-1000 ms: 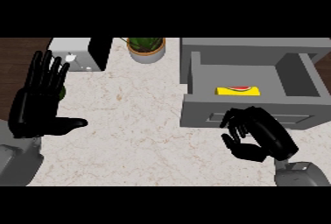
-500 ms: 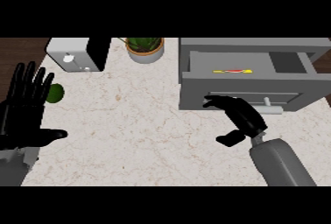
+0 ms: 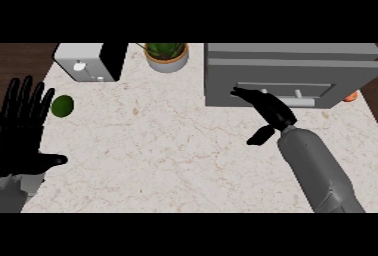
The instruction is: Pick up the cup, place it into the drawer and close the drawer
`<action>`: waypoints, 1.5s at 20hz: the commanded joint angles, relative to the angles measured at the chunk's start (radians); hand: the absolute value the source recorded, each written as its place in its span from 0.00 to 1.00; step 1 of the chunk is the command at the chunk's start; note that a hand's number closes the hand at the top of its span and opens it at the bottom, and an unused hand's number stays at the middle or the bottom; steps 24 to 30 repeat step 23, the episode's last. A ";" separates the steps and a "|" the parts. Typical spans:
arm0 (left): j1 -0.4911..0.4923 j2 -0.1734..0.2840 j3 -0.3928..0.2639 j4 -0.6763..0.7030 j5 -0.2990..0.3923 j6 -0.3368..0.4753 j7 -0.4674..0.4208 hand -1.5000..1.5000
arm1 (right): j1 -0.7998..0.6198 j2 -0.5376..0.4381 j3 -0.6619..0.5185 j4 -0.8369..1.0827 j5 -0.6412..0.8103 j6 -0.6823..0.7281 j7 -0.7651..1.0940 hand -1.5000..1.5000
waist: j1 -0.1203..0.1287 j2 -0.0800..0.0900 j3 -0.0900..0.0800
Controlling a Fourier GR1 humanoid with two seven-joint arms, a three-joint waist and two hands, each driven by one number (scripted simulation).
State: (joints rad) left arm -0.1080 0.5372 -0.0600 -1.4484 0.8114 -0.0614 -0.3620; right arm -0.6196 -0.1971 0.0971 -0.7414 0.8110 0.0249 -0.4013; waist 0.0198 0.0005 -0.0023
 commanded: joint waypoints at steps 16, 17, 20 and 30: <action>-0.045 -0.034 0.003 0.038 -0.049 -0.065 0.006 0.00 | -0.377 -0.146 -0.157 0.534 -0.021 0.037 -0.166 0.00 | 0.064 0.039 0.006; -0.002 -0.014 0.021 0.025 -0.025 -0.103 0.006 0.00 | -0.382 -0.183 -0.170 0.540 -0.032 0.065 -0.180 0.00 | 0.068 0.033 0.005; -0.022 -0.047 0.003 0.067 -0.066 -0.079 -0.022 0.00 | -0.393 -0.130 -0.177 0.551 -0.041 0.028 -0.152 0.00 | 0.069 0.040 0.005; -0.012 -0.035 0.008 0.042 -0.068 -0.088 -0.023 0.00 | -0.373 -0.186 -0.168 0.564 -0.032 0.039 -0.212 0.00 | 0.076 0.041 0.006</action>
